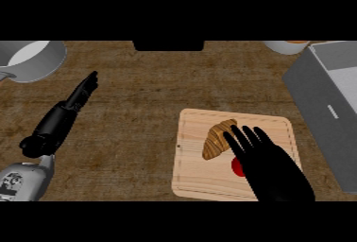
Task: Pick the can from the cutting board and place it in the cardboard box
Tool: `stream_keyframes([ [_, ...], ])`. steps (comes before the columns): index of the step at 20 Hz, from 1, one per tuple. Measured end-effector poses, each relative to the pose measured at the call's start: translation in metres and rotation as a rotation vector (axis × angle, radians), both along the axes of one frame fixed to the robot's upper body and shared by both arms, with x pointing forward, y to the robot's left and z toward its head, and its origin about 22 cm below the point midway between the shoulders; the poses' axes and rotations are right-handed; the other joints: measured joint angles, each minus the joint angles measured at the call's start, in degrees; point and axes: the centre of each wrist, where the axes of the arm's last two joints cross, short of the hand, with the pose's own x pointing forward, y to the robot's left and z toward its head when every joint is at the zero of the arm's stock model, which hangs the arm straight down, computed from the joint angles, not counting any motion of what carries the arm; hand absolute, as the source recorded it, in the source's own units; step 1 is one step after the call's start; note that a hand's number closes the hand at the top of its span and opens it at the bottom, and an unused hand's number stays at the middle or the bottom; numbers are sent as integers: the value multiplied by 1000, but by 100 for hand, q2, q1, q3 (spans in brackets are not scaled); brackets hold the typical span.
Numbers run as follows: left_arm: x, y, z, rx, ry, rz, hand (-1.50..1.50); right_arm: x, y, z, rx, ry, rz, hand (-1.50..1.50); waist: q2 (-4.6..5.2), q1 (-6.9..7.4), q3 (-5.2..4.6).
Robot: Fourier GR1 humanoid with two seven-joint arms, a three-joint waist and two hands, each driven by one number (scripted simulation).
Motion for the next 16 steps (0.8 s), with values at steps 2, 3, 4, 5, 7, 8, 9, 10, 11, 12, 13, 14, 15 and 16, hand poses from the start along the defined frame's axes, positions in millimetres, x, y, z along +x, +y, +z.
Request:
stream_keyframes([
  [2,0,-2,3,3,4,-2,0,2,1,-5,-7,8,-5,-150,0,0,1],
  [3,1,-4,5,2,2,0,0,3,1,-5,-2,12,-4,-150,1,-2,1],
  [4,0,-5,3,3,0,3,0,6,-2,-6,-2,19,-2,-150,1,-1,1],
  [5,-1,-4,3,3,0,1,0,6,-2,-6,0,18,-2,-150,1,-1,1],
  [7,-1,-4,6,1,-2,1,0,8,-3,-9,4,34,-5,-150,1,-2,1],
  [8,-3,-6,4,1,0,3,0,7,-1,-12,2,37,-6,-150,0,-1,1],
  [9,0,-6,4,0,-2,4,0,9,-2,-18,0,42,-8,-150,1,-4,1],
  [10,2,-9,1,1,1,5,0,9,-2,-23,-4,44,-10,-150,2,-7,1],
  [11,2,-7,4,0,3,1,0,11,-2,-25,-8,41,-16,-150,3,-4,1],
  [12,0,-8,5,-3,3,0,0,12,-2,-29,-17,37,-22,-150,1,-1,1],
  [13,-2,-9,7,-4,5,-3,0,14,-5,-34,-28,39,-29,-150,1,1,1],
  [14,1,-7,5,0,8,-1,0,10,-6,-36,-33,39,-33,-150,2,-7,2],
  [15,2,-8,9,-3,8,-3,0,11,-9,-37,-38,35,-36,-150,2,-8,2],
  [16,4,-4,6,-4,10,-4,0,13,-7,-40,-41,30,-43,-150,2,-10,2],
])
